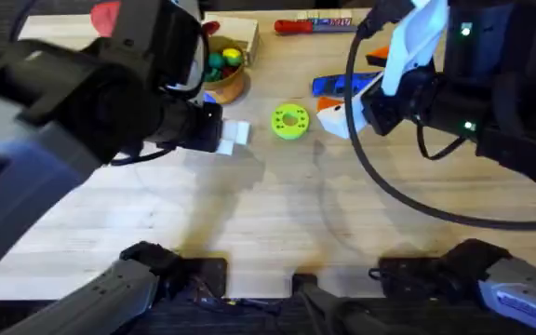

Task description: Pick up the gripper from the table and insert it into the empty holder that is missing its gripper. Then pick up a screw, insert it into the mounting hole, and use the screwdriver to tighten it. Finally, clean up the table by picking up the vegetable and placing it into the bucket.

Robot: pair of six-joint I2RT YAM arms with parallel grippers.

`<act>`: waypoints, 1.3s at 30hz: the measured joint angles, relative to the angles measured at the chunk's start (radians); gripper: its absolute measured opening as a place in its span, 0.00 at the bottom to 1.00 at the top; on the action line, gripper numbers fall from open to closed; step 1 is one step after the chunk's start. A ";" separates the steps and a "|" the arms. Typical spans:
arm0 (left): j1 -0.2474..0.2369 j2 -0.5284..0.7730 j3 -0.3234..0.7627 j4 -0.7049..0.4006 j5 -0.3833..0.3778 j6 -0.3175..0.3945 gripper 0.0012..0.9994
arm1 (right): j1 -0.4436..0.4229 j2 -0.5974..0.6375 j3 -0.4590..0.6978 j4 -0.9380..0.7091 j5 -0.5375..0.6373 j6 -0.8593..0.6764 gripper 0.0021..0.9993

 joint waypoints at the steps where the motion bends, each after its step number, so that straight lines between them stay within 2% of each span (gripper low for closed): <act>1: 0.007 0.028 0.001 -0.006 -0.013 0.000 0.99 | 0.000 0.000 0.000 0.000 -0.002 0.000 0.99; 4: 0.033 0.066 0.001 -0.008 -0.044 0.024 0.99 | 0.000 0.000 0.000 0.000 -0.007 0.000 0.99; 7: 0.082 0.068 0.002 -0.005 -0.067 0.124 0.99 | 0.000 0.000 0.000 0.000 -0.007 0.000 0.99; 9: 0.133 0.069 0.007 -0.003 -0.075 0.209 0.99 | 0.000 0.000 0.000 0.000 -0.007 0.000 0.99; 12: 0.239 0.068 0.010 0.021 -0.078 0.335 0.99 | 0.000 0.000 0.000 0.000 -0.008 0.000 0.99; 15: 0.369 0.069 0.010 0.077 -0.061 0.443 0.99 | 0.000 0.000 0.000 0.000 -0.008 0.000 0.99; 19: 0.548 0.085 0.011 0.146 0.026 0.573 0.99 | 0.000 0.004 0.000 0.001 -0.011 0.001 0.99; 22: 0.649 0.128 0.011 0.204 0.066 0.648 0.99 | 0.000 0.028 0.000 0.001 -0.014 0.003 0.99; 25: 0.725 0.186 0.011 0.241 0.097 0.705 0.99 | 0.000 0.064 0.000 0.001 -0.014 0.003 0.99; 28: 0.777 0.259 0.011 0.242 0.131 0.757 0.99 | 0.000 0.096 0.000 0.000 -0.014 0.003 0.99; 32: 0.813 0.373 0.012 0.249 0.156 0.817 0.99 | 0.000 0.109 0.000 0.000 -0.014 0.003 0.99; 36: 0.828 0.469 0.012 0.299 0.194 0.851 0.99 | 0.000 0.109 0.000 0.003 -0.014 0.003 0.99; 39: 0.828 0.507 0.012 0.302 0.214 0.862 0.95 | 0.000 0.109 0.000 0.018 -0.014 0.003 0.99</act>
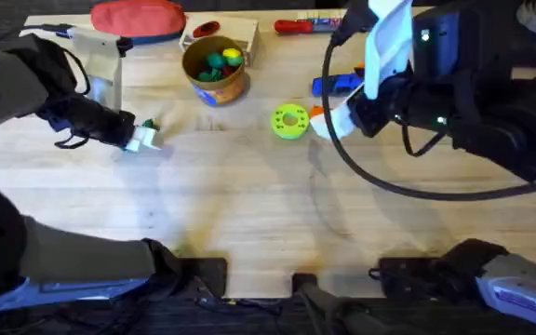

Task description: Pick up the gripper from the table and insert it into the empty holder that is missing its gripper. Then pick up a screw, insert it into the mounting hole, and use the screwdriver to tighten it. Finally, clean up the table by picking up the vegetable and placing it into the bucket.

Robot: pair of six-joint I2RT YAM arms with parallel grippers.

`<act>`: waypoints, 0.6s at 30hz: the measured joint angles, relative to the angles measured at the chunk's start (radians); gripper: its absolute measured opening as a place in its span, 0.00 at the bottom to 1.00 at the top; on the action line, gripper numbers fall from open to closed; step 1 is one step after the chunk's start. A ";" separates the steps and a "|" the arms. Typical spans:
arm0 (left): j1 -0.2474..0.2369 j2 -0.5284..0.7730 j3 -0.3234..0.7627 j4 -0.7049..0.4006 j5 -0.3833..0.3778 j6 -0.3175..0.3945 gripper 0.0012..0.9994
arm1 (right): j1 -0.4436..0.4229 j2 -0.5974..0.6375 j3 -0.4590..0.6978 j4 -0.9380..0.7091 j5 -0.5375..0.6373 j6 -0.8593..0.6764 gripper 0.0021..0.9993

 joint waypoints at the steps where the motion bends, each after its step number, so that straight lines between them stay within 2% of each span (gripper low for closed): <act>1: 0.000 0.009 0.000 0.007 0.004 0.003 0.94 | 0.000 0.000 0.000 0.006 0.000 0.000 0.99; 5: 0.000 0.026 0.000 0.042 0.024 0.011 0.79 | 0.000 0.000 0.000 0.016 0.000 0.000 0.99; 9: 0.000 0.026 0.000 0.055 0.042 0.017 0.45 | 0.000 0.000 0.000 0.016 0.000 0.000 0.99; 10: 0.000 0.026 0.001 0.052 0.050 0.020 0.05 | 0.000 0.000 0.000 0.020 0.000 0.000 0.99; 11: 0.000 0.026 0.002 0.049 0.053 0.018 0.02 | 0.000 0.000 0.000 0.023 0.000 0.000 0.99; 18: 0.000 0.019 0.003 0.029 0.065 0.013 0.03 | 0.000 0.000 0.000 0.053 0.000 0.000 0.99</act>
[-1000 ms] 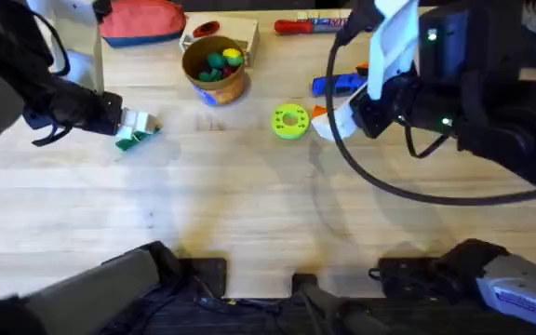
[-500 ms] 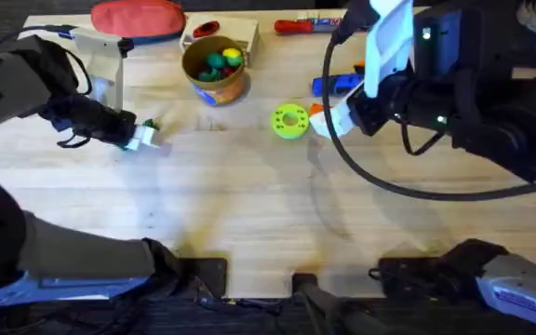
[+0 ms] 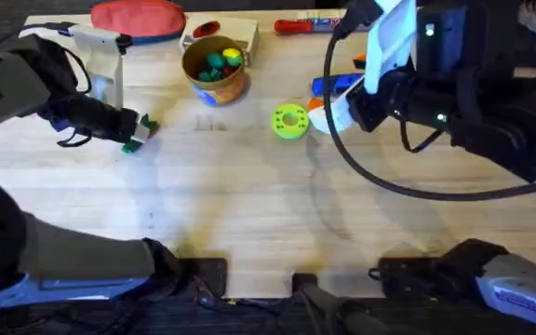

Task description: Pick up the gripper from the table and insert it into the empty holder that is missing its gripper. Then pick up a screw, insert it into the mounting hole, and use the screwdriver to tighten it. Finally, clean up the table by picking up the vegetable and placing it into the bucket.

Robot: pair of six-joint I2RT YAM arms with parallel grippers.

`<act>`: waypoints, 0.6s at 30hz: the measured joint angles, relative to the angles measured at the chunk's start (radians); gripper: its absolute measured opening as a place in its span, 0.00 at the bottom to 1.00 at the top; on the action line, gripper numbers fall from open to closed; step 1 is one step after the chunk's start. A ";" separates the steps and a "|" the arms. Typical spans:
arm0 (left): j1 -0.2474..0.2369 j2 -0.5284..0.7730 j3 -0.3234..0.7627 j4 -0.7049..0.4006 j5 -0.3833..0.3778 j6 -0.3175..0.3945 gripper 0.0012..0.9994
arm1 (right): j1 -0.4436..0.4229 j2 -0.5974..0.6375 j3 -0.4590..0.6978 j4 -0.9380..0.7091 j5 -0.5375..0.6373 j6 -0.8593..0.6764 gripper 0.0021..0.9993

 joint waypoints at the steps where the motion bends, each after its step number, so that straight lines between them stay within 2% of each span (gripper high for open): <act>1: 0.000 -0.009 0.000 -0.003 0.007 -0.001 0.03 | 0.000 0.000 0.000 0.001 0.000 0.000 0.99; 5: 0.000 -0.111 0.000 0.019 0.075 -0.007 0.03 | 0.000 -0.003 0.000 0.002 0.000 0.001 0.99; 9: 0.000 -0.266 0.000 0.092 0.242 -0.049 0.03 | 0.000 -0.035 0.000 0.001 0.000 0.005 0.99; 13: -0.005 -0.348 0.002 0.159 0.422 -0.139 0.03 | 0.000 -0.085 0.000 0.003 0.000 0.015 0.99; 15: -0.024 -0.352 0.003 0.181 0.506 -0.176 0.03 | 0.000 -0.097 0.000 0.004 0.000 0.023 0.99; 18: -0.095 -0.337 0.003 0.217 0.582 -0.211 0.03 | 0.000 -0.098 0.001 0.002 0.000 0.041 0.99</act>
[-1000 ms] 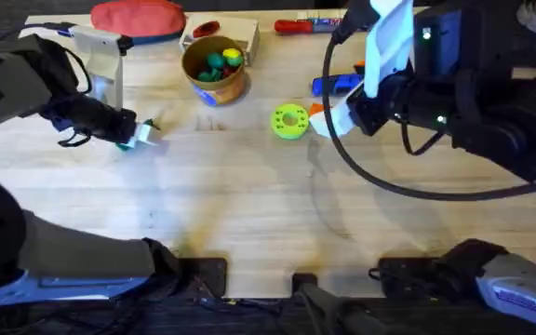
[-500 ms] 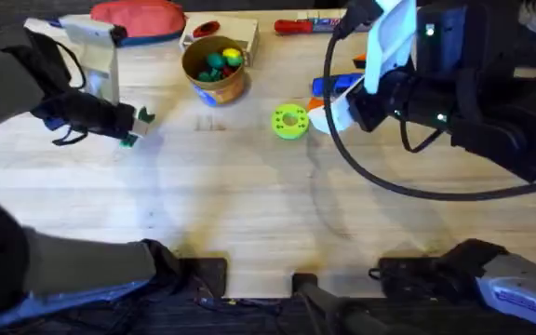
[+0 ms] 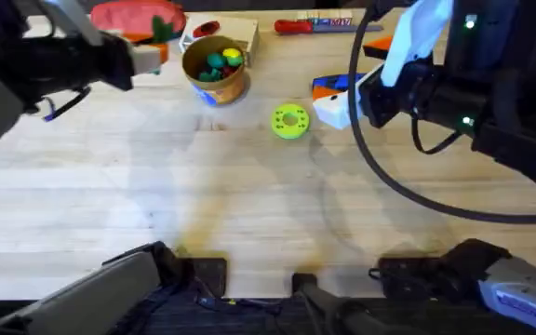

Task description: Pick up the gripper from the table and insert it into the empty holder that is missing its gripper. Then pick up a screw, insert it into the mounting hole, and use the screwdriver to tighten it. Finally, clean up the table by picking up the vegetable and placing it into the bucket.

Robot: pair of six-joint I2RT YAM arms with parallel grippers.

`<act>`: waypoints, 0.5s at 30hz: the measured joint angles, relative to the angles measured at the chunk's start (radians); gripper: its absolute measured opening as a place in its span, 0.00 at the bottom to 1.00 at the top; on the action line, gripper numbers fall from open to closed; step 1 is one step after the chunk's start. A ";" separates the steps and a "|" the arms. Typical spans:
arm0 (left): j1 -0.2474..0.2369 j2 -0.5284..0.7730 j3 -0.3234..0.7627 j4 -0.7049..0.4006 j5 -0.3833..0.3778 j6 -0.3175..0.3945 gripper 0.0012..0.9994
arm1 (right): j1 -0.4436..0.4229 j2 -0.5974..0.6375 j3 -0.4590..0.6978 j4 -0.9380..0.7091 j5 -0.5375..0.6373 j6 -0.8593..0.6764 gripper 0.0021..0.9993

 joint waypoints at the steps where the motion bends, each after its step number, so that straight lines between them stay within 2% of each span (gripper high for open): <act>1: -0.029 0.009 0.000 0.022 0.014 -0.007 0.03 | 0.000 0.000 0.000 0.000 0.000 0.006 0.99; 4: -0.119 0.043 0.000 0.109 0.020 -0.019 0.03 | 0.000 0.000 0.000 -0.002 0.000 0.023 0.99; 6: -0.170 0.070 0.000 0.159 -0.002 -0.028 0.03 | 0.000 0.000 0.000 -0.003 0.000 0.028 0.99; 7: -0.194 0.085 0.000 0.183 -0.025 -0.039 0.03 | 0.000 0.000 0.000 -0.003 0.000 0.030 0.99; 8: -0.240 0.141 0.000 0.239 -0.113 -0.093 0.03 | 0.000 0.000 0.000 -0.003 0.000 0.034 0.99; 15: -0.275 0.283 0.000 0.321 -0.267 -0.232 0.03 | 0.000 0.000 0.000 -0.003 0.000 0.034 0.99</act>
